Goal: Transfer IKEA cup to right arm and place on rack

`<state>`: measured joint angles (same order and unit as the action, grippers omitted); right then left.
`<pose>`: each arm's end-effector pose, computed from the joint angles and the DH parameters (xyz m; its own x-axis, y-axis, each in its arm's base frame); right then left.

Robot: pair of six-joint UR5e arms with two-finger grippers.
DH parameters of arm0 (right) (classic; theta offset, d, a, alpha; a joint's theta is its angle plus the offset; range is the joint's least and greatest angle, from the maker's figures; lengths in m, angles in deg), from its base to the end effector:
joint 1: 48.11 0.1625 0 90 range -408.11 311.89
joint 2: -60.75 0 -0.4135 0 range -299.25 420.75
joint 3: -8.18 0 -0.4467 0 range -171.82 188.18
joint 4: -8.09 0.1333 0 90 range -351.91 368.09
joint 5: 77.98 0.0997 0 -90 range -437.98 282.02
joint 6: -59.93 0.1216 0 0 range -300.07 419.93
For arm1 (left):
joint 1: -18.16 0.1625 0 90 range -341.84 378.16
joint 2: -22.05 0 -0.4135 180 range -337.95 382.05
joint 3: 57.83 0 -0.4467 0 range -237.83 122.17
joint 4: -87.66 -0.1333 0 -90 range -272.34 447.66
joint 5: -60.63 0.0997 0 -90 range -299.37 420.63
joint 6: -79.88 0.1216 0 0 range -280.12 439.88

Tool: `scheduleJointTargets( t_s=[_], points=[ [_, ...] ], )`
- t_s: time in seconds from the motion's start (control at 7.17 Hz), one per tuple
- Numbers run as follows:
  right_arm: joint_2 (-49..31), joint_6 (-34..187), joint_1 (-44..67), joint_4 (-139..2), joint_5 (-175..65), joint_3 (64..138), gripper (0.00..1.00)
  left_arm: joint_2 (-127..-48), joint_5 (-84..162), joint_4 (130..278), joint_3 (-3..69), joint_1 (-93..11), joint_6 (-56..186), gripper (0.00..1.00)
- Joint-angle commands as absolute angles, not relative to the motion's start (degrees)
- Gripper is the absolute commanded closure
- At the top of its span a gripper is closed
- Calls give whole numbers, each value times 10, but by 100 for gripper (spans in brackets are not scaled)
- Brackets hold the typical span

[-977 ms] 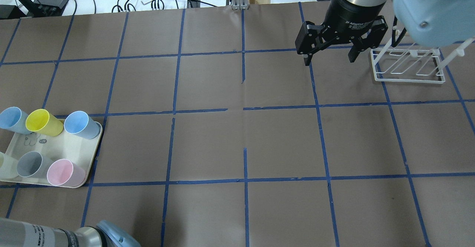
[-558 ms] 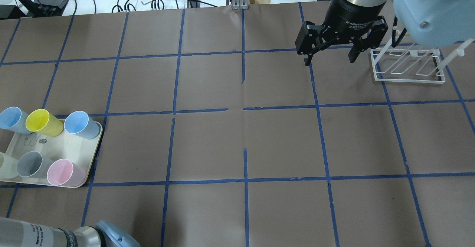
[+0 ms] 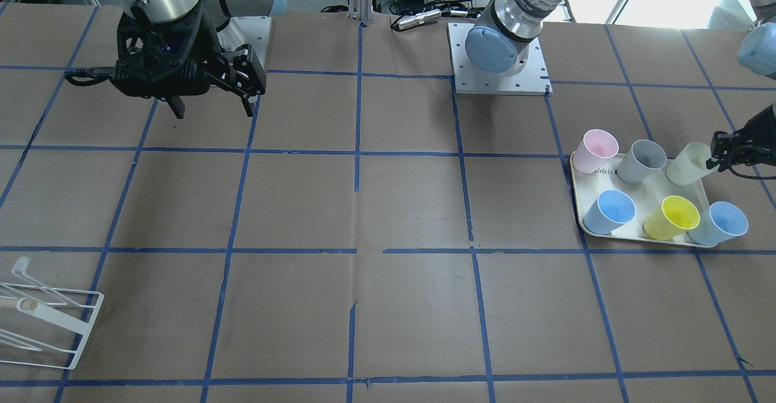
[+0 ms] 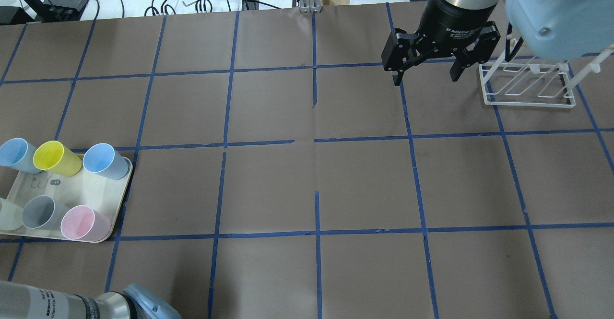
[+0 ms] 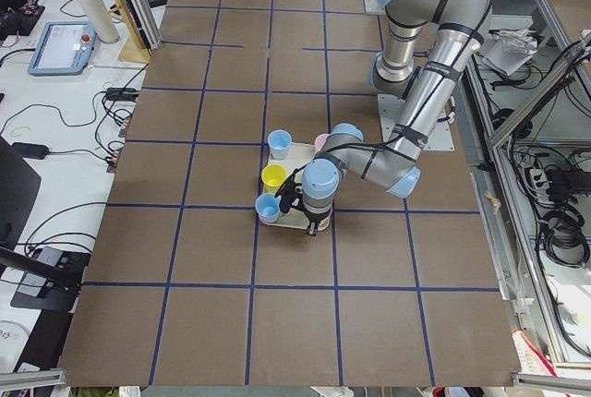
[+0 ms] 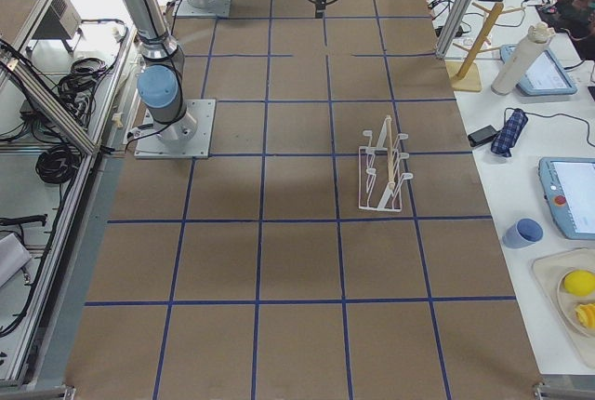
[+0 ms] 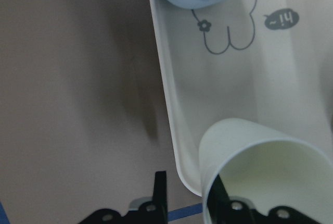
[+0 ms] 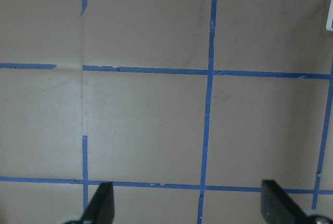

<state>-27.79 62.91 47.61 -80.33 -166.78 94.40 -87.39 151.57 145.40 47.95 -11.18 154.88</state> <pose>0.1908 -0.5418 0.4737 -0.9986 -0.0481 -0.0216 -0.0478 0.9988 -0.0118 0.4551 -0.4064 0.1682 -0.9679 0.2472 0.0456 0.2486 0.9682 0.0292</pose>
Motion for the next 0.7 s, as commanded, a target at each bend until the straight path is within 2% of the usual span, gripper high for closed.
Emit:
scheduleJointTargets(
  t_s=[0.0,0.42,0.56],
  points=[
    [-278,628,476,-803,-1668,944,0,-867,1513,1465,479,-113,1548,100],
    [-277,629,476,-803,-1668,944,0,-836,1517,1504,445,-114,1549,100],
    [-277,629,476,-804,-1668,944,0,-822,1516,1595,398,-121,1550,100]
  ],
)
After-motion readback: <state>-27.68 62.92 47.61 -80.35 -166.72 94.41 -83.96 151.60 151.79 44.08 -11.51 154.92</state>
